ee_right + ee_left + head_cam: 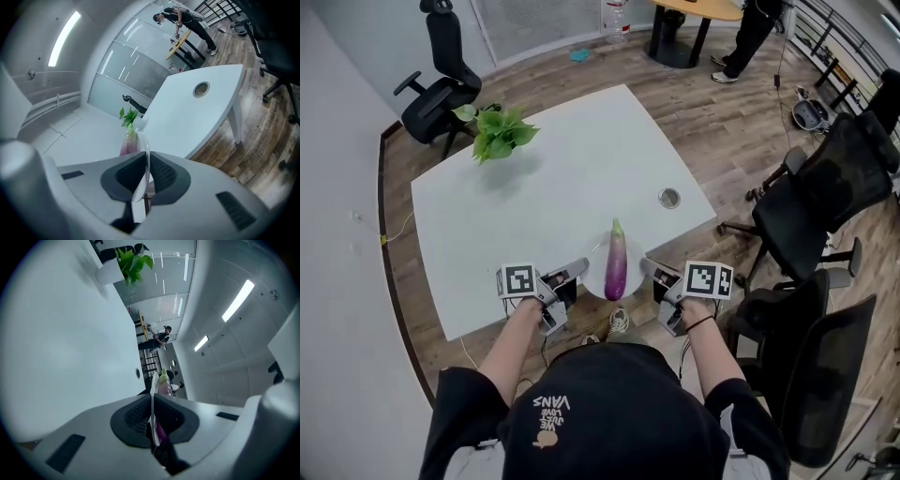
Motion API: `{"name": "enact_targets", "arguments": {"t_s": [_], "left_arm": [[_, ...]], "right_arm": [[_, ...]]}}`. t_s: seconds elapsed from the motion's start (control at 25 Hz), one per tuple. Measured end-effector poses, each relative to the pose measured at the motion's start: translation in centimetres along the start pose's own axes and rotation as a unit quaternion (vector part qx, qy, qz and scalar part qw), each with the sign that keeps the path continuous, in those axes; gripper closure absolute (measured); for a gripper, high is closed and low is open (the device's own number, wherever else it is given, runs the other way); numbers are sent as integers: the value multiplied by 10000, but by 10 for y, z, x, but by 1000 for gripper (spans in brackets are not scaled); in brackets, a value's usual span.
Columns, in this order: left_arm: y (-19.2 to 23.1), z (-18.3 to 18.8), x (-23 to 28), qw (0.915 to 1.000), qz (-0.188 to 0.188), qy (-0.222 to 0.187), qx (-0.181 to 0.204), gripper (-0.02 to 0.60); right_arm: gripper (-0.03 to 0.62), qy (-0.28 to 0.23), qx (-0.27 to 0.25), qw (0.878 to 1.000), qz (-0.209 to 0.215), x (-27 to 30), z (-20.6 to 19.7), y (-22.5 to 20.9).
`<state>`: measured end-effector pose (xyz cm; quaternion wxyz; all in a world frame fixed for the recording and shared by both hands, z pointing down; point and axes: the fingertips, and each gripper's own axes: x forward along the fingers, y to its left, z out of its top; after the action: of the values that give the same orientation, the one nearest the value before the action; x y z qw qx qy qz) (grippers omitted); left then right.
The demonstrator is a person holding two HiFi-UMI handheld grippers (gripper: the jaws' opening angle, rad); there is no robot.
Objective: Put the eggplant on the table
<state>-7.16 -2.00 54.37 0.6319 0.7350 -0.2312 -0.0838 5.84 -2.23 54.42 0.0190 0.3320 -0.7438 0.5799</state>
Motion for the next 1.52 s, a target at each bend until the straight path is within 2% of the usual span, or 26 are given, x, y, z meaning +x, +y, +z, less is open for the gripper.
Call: {"name": "enact_targets", "arguments": {"t_s": [0.48,0.84,1.08,1.52], "left_arm": [[2,41,44,9998,57,-197,55,557],[7,79,60,9999,44,96,11,557],[13,104,69,9994,41,279,218,557],[28,139,74,9990,-40,435,128,557]], "right_arm": [[556,185,-80,9998,54,14,58,-21],[556,52,26,10000,-81,35,88,-25],[556,-68,138,9997,-187,52,103,-32],[556,-225,203,9991,-309,79,123,-33]]}}
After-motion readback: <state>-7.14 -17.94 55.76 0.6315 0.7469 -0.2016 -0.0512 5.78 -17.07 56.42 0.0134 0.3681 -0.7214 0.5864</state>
